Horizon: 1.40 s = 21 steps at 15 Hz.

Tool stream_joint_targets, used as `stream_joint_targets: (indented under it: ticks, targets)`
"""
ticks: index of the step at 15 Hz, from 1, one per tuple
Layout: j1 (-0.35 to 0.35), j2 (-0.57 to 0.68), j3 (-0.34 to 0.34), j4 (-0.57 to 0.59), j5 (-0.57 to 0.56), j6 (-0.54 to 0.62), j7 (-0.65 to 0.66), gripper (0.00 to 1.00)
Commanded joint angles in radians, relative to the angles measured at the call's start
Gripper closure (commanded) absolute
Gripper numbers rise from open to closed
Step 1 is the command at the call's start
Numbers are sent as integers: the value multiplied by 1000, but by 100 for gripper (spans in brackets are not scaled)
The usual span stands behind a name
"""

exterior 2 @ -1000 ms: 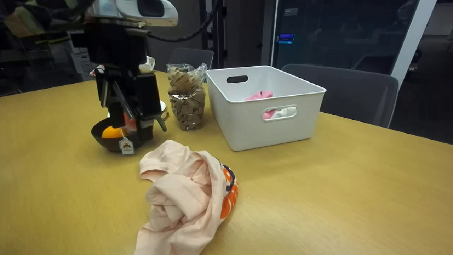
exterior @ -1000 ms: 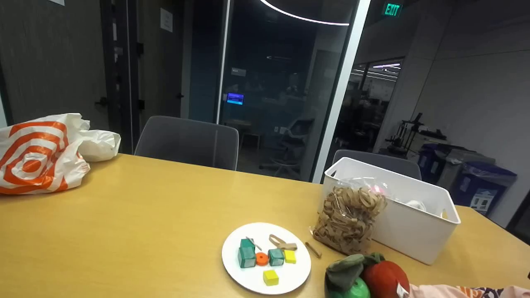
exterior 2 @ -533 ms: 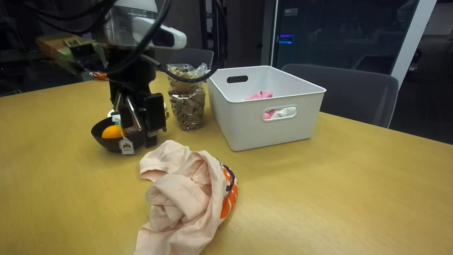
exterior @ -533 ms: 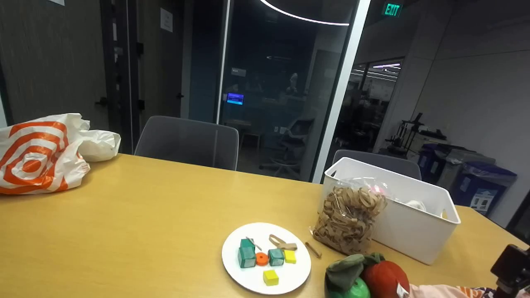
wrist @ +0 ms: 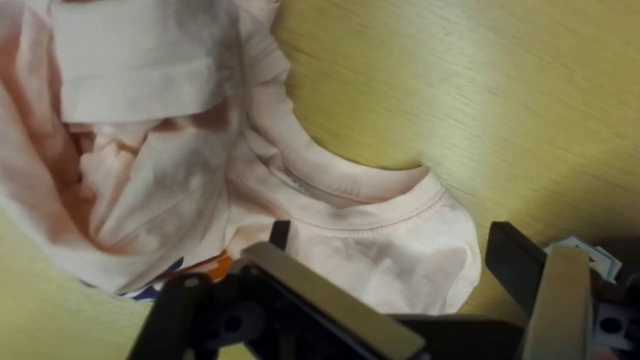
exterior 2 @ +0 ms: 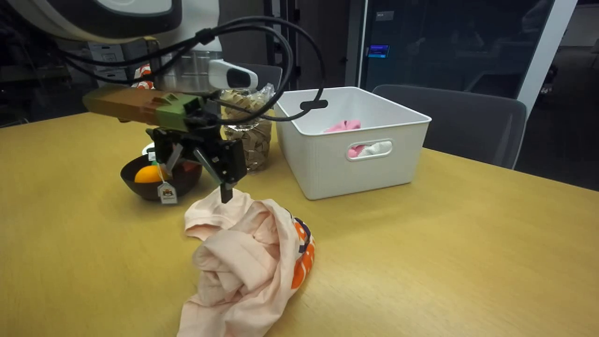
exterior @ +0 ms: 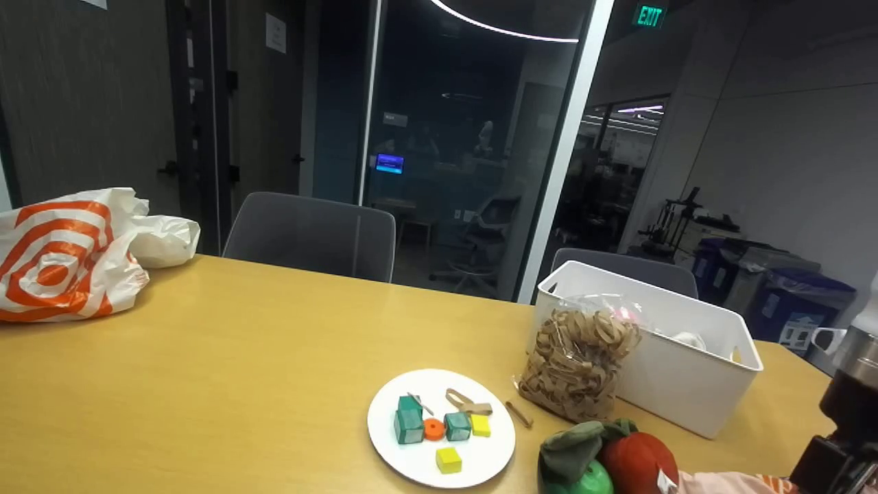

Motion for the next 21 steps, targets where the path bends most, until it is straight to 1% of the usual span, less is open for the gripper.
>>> stream_joint_targets:
  ticks: [1,4,6,8,9,13,16,19,21]
  targets:
    - [-9,73,10,1,-119,137,-47,0]
    - [-11,143,-10,0,-170,242,-81,0]
    - [-14,191,-28,-1,-175,295,-120,0]
    - [3,204,-59,-1,-127,280,-218,0]
    - [-8,191,-28,-1,-151,255,-136,0]
    - [-11,207,-32,1,-150,256,-146,0]
    - [-10,206,-20,1,-190,257,-160,0]
    - [-19,195,-26,1,-217,191,-190,0]
    - [-10,216,-36,1,-205,179,-238,0]
